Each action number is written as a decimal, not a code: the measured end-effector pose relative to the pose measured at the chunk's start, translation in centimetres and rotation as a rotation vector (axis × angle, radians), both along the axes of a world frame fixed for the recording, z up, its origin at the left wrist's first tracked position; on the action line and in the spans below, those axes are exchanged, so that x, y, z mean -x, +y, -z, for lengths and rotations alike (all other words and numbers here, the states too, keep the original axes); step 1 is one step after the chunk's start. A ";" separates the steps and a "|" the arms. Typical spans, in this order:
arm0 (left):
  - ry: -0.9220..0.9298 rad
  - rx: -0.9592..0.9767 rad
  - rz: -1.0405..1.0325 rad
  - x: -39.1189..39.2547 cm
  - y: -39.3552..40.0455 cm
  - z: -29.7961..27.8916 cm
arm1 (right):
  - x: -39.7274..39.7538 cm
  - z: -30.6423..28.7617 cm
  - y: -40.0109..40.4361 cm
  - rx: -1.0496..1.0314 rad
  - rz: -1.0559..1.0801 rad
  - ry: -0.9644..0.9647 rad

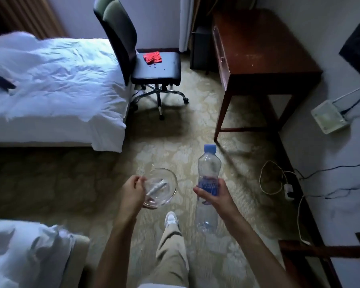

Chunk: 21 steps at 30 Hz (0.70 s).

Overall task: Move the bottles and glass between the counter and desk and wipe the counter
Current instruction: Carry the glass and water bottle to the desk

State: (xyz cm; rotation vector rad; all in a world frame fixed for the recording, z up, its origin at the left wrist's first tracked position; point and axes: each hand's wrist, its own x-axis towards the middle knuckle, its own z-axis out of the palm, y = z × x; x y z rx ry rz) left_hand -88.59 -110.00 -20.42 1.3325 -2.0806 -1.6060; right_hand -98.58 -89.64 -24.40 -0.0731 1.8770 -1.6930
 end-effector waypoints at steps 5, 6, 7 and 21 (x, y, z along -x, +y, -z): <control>-0.003 -0.002 0.087 13.5 -9.5 -0.4 | 12.2 -0.9 -8.0 -0.054 0.056 0.028; 0.006 0.013 0.118 16.7 -11.3 -1.1 | 15.0 -1.6 -9.4 -0.056 0.071 0.064; 0.020 0.026 0.144 19.9 -13.0 -1.7 | 17.8 -2.5 -10.6 -0.052 0.094 0.095; -0.021 0.050 0.462 59.2 -21.5 2.7 | 51.0 2.2 -20.2 0.145 0.575 -0.051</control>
